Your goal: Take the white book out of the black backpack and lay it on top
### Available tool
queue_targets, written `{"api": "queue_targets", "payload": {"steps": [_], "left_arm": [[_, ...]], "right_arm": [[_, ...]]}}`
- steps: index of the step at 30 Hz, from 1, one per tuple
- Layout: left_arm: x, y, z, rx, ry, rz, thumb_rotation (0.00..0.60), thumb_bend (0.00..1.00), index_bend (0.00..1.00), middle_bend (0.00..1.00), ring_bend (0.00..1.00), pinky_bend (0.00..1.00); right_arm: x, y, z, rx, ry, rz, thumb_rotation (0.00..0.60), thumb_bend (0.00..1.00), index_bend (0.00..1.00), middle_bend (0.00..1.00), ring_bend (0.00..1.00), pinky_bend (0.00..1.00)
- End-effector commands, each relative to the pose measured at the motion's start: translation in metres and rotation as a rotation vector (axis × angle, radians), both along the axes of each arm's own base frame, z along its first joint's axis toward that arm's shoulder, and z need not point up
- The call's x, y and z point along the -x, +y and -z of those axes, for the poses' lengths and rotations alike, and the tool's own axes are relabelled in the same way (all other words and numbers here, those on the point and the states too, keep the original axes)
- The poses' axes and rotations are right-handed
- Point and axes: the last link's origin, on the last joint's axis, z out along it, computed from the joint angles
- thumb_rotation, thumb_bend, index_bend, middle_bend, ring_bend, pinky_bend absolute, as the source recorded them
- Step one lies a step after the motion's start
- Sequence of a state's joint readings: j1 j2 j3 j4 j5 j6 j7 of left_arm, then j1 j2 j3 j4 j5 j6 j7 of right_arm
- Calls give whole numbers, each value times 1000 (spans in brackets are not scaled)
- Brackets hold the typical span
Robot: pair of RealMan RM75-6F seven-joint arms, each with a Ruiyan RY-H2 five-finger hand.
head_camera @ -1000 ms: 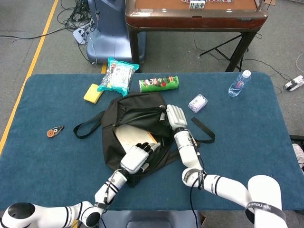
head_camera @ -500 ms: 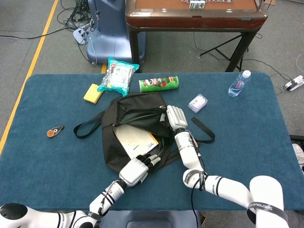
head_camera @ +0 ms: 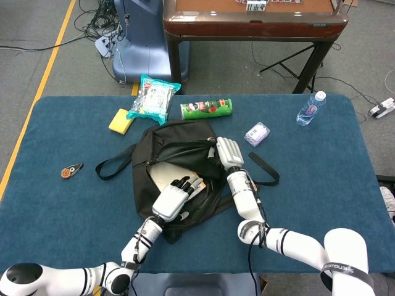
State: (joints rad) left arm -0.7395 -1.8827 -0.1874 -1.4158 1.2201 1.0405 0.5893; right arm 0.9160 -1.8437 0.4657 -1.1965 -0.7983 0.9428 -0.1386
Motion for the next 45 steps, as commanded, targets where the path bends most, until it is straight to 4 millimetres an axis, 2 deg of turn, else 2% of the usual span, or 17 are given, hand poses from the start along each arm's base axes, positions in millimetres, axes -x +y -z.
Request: {"api": "queue_targets", "payload": {"steps": [1, 6, 16, 29, 32, 36, 40, 45], "left_arm": [[-3, 6, 4, -22, 1, -17, 600, 110, 0, 90, 113, 246], [-3, 13, 10, -38, 20, -40, 600, 110, 0, 90, 113, 246], [-2, 10, 22, -39, 85, -26, 600, 110, 0, 90, 113, 246], [12, 20, 30, -119, 160, -41, 600, 111, 1, 90, 123, 245], [13, 22, 28, -139, 135, -45, 600, 110, 45, 100, 145, 244], [15, 26, 25, -180, 117, -30, 600, 136, 162, 172, 215, 257], [18, 30, 22, -211, 98, -17, 600, 267, 265, 257, 298, 319], [22, 34, 18, -245, 81, -1, 600, 398, 337, 330, 367, 424]], "right_arm": [[1, 0, 0, -1, 1, 1, 600, 849, 677, 447, 379, 464], [2, 0, 0, -2, -2, 4, 600, 846, 677, 447, 379, 464], [4, -1, 0, -8, -11, 10, 600, 846, 677, 447, 379, 464], [4, 2, 0, -12, -18, 12, 600, 846, 677, 447, 379, 464], [4, 2, 0, -14, -18, 13, 600, 846, 677, 447, 379, 464], [4, 2, 1, -17, -22, 12, 600, 845, 677, 447, 379, 464], [2, 2, 1, -16, -29, 11, 600, 845, 677, 447, 379, 464], [2, 1, -1, -12, -35, 16, 600, 845, 677, 447, 379, 464]]}}
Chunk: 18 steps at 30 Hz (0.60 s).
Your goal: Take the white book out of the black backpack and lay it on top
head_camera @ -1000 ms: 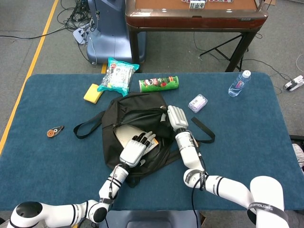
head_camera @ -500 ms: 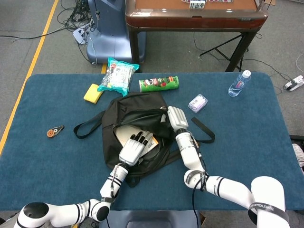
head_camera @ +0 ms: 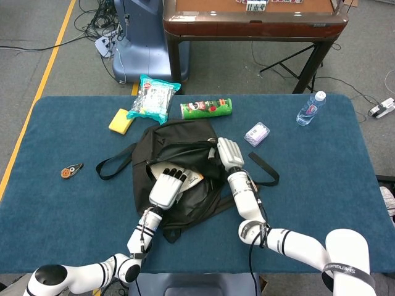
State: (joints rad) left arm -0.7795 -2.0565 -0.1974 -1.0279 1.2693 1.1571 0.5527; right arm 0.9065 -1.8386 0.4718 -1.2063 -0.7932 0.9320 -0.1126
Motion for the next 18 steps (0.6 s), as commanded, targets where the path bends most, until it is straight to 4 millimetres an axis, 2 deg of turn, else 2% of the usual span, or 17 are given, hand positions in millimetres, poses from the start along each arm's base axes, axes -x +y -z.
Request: {"api": "queue_targets", "payload": {"steps": [1, 8, 12, 18], "left_arm": [[1, 2, -3, -18, -25, 8, 600, 415, 351, 347, 386, 449], [6, 8, -18, -94, -60, 100, 600, 463, 479, 510, 554, 640], [11, 9, -27, -119, -116, 144, 600, 474, 607, 636, 670, 738], [23, 6, -53, -138, -216, 207, 600, 475, 690, 730, 732, 805]], "right_arm": [[0, 0, -1, 2, -1, 2, 600, 845, 677, 447, 379, 464], [-2, -2, -4, 12, -6, 2, 600, 845, 677, 447, 379, 464], [-2, -3, -6, 16, -5, 2, 600, 842, 677, 447, 379, 464], [-2, -3, -7, 13, -5, 3, 600, 840, 677, 447, 379, 464]]}}
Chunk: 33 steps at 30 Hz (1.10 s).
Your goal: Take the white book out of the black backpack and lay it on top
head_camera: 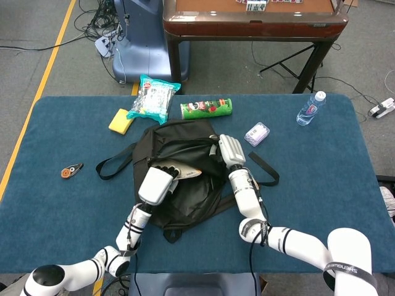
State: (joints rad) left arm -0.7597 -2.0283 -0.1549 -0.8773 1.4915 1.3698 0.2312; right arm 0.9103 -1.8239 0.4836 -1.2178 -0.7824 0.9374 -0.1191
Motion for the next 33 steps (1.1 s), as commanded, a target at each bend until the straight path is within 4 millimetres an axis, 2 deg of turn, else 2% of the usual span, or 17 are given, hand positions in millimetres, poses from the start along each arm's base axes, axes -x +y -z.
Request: {"api": "queue_targets", "payload": {"steps": [1, 9, 16, 26, 33], "left_arm": [[10, -2, -19, -7, -55, 44, 600, 475, 693, 734, 733, 806], [23, -8, -69, 1, -305, 79, 600, 475, 710, 775, 750, 819], [26, -7, -111, -17, -536, 73, 600, 475, 714, 793, 765, 830], [35, 4, -162, -134, -675, 39, 600, 475, 713, 793, 765, 830], [56, 16, -179, -195, -616, -55, 600, 475, 697, 795, 765, 830]], "right_arm": [[0, 0, 0, -2, 0, -1, 600, 839, 677, 447, 379, 464], [1, 1, 0, -15, 0, -7, 600, 833, 677, 447, 379, 464], [6, 4, 3, -35, -2, -10, 600, 821, 677, 447, 379, 464], [11, 9, 4, -52, -1, -25, 600, 815, 677, 443, 379, 464], [17, 14, 9, -71, 19, -34, 600, 810, 677, 442, 379, 464]]}}
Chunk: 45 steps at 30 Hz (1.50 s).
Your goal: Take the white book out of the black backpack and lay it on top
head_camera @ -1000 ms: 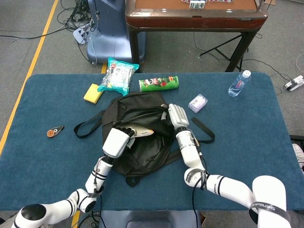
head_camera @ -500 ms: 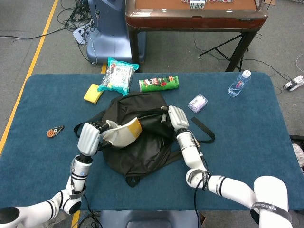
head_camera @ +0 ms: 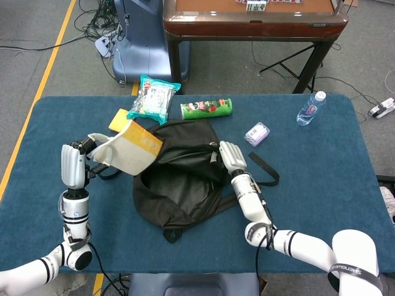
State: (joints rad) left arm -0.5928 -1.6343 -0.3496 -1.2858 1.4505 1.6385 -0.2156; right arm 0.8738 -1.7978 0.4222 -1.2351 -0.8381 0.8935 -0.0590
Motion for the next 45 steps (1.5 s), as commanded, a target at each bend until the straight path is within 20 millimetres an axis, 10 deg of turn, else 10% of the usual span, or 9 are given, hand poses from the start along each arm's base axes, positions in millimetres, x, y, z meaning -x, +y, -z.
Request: {"api": "queue_targets", "payload": {"steps": [1, 10, 19, 34, 40, 45], "left_arm": [[14, 8, -7, -16, 42, -71, 600, 475, 695, 795, 765, 830], [36, 18, -15, -57, 126, -139, 600, 475, 687, 795, 757, 830], [36, 23, -10, -64, 174, -147, 600, 474, 681, 795, 755, 830], [-4, -5, 56, 275, 343, -34, 598, 373, 543, 685, 654, 808], [-14, -19, 48, 532, 324, -92, 244, 175, 220, 398, 425, 577], [-7, -26, 32, 603, 265, -131, 88, 169, 123, 345, 376, 475]], "right_arm": [[2, 3, 2, -13, 4, -8, 600, 806, 677, 441, 379, 464], [-6, 40, 18, -152, 64, -144, 600, 659, 632, 384, 366, 464], [-8, 78, 11, -291, 145, -254, 600, 66, 53, 100, 109, 249], [6, 93, -81, -77, 64, -276, 600, 49, 0, 82, 51, 112], [27, 88, -106, -21, 101, -223, 600, 49, 0, 89, 51, 113], [43, 86, -124, 19, 118, -184, 600, 50, 0, 100, 51, 113]]}}
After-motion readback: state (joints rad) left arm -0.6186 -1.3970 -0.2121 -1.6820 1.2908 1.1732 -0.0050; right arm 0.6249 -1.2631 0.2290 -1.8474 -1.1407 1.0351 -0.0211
